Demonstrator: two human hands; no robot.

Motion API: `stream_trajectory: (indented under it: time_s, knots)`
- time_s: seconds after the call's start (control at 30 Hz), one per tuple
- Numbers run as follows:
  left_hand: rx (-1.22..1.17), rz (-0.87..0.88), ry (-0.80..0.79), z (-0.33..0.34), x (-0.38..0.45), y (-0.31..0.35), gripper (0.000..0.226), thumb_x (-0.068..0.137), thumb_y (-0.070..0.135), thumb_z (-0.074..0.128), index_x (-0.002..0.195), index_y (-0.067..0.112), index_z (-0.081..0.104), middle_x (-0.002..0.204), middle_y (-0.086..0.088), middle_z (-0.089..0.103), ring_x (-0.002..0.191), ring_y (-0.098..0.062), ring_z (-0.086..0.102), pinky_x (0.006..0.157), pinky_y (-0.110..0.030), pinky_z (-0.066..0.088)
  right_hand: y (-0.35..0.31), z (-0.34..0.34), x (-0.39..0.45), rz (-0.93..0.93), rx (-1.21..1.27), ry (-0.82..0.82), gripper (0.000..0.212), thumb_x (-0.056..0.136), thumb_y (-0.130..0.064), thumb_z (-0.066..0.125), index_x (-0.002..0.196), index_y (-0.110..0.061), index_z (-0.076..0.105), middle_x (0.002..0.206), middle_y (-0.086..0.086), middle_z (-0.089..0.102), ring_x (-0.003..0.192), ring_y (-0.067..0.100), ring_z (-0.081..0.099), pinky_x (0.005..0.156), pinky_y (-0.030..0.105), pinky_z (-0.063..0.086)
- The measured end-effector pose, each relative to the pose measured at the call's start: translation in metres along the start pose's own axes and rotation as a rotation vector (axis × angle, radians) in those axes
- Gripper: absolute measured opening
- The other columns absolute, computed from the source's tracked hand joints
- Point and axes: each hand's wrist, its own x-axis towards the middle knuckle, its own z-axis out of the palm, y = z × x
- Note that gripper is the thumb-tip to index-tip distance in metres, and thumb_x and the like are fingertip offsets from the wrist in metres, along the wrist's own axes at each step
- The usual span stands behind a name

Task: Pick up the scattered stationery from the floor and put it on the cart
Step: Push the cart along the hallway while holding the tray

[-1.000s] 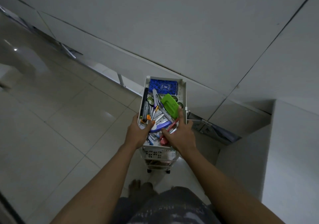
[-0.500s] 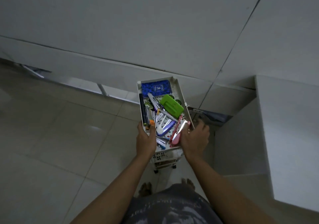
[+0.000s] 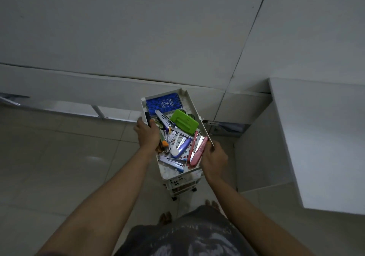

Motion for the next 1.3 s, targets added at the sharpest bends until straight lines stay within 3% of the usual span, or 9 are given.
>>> stream_trajectory:
  time_s: [0.07,0.17,0.43,0.63,0.73,0.87,1.03,1.2,1.3]
  knots:
    - [0.048,0.029,-0.072,0.003,0.007,-0.003,0.045,0.101,0.023,0.037,0.145,0.016,0.03,0.131,-0.023,0.052,0.11,-0.038,0.055,0.085,-0.037,0.043,0.0,-0.002,0.002,-0.01,-0.009,-0.026,0.027,0.099,-0.032,0.042,0.098,-0.017,0.065,0.093,0.005,0.067,0.082,0.023,0.061,0.074,0.038,0.051]
    - [0.055,0.148,0.015,0.005,0.001,-0.018,0.043,0.102,0.016,0.033,0.145,0.019,0.035,0.114,-0.023,0.062,0.092,-0.035,0.059,0.07,-0.03,0.036,0.001,0.0,0.004,-0.033,-0.01,-0.015,0.026,0.099,-0.026,0.043,0.094,-0.015,0.066,0.089,0.006,0.067,0.08,0.023,0.062,0.073,0.04,0.052]
    - [0.029,0.143,0.071,0.012,-0.002,-0.018,0.043,0.102,0.013,0.032,0.144,0.019,0.037,0.114,-0.022,0.062,0.099,-0.037,0.059,0.074,-0.028,0.037,0.007,0.005,0.03,-0.092,0.0,-0.027,0.026,0.098,-0.022,0.044,0.093,-0.016,0.069,0.085,0.005,0.068,0.075,0.021,0.061,0.066,0.033,0.049]
    - [-0.035,0.065,0.14,0.025,-0.008,-0.016,0.044,0.101,0.015,0.03,0.144,0.021,0.034,0.114,-0.022,0.061,0.099,-0.039,0.058,0.075,-0.031,0.037,0.007,0.003,0.068,-0.189,-0.073,-0.042,0.023,0.095,-0.021,0.049,0.082,-0.014,0.066,0.076,0.005,0.068,0.059,0.014,0.054,0.052,0.021,0.031]
    - [-0.051,0.009,0.155,0.033,-0.012,-0.01,0.045,0.101,0.015,0.031,0.145,0.02,0.03,0.113,-0.024,0.06,0.098,-0.041,0.059,0.075,-0.032,0.038,0.0,-0.001,0.088,-0.209,-0.101,-0.06,0.021,0.094,-0.02,0.052,0.087,-0.009,0.069,0.084,0.011,0.071,0.072,0.026,0.062,0.059,0.029,0.037]
    - [-0.058,-0.061,0.164,0.041,-0.01,-0.003,0.045,0.101,0.016,0.031,0.146,0.019,0.025,0.112,-0.026,0.059,0.094,-0.041,0.059,0.073,-0.035,0.04,-0.006,-0.003,0.109,-0.276,-0.082,-0.152,0.023,0.097,-0.023,0.05,0.095,-0.013,0.07,0.088,0.01,0.072,0.076,0.024,0.063,0.067,0.034,0.047]
    - [-0.006,-0.071,0.173,0.047,-0.012,0.002,0.048,0.1,0.016,0.031,0.147,0.016,0.021,0.113,-0.027,0.059,0.096,-0.043,0.059,0.072,-0.034,0.036,-0.012,-0.003,0.125,-0.332,-0.126,-0.167,0.026,0.098,-0.028,0.049,0.098,-0.013,0.07,0.087,0.008,0.071,0.072,0.019,0.06,0.066,0.03,0.047]
    - [0.168,-0.044,0.154,0.04,-0.013,0.008,0.066,0.094,0.011,0.044,0.15,0.013,0.01,0.138,-0.02,0.038,0.101,-0.044,0.057,0.072,-0.042,0.039,-0.012,0.002,0.114,-0.341,-0.252,0.008,0.027,0.095,-0.033,0.052,0.105,-0.013,0.066,0.1,0.011,0.064,0.091,0.025,0.058,0.075,0.032,0.044]
    - [0.186,0.01,0.135,0.035,-0.015,0.005,0.085,0.088,0.003,0.052,0.153,0.019,0.0,0.148,-0.016,0.02,0.107,-0.04,0.054,0.077,-0.042,0.045,-0.014,0.007,0.091,-0.237,-0.287,0.221,0.046,0.088,-0.049,0.056,0.118,-0.014,0.057,0.118,0.014,0.054,0.106,0.028,0.051,0.087,0.04,0.043]
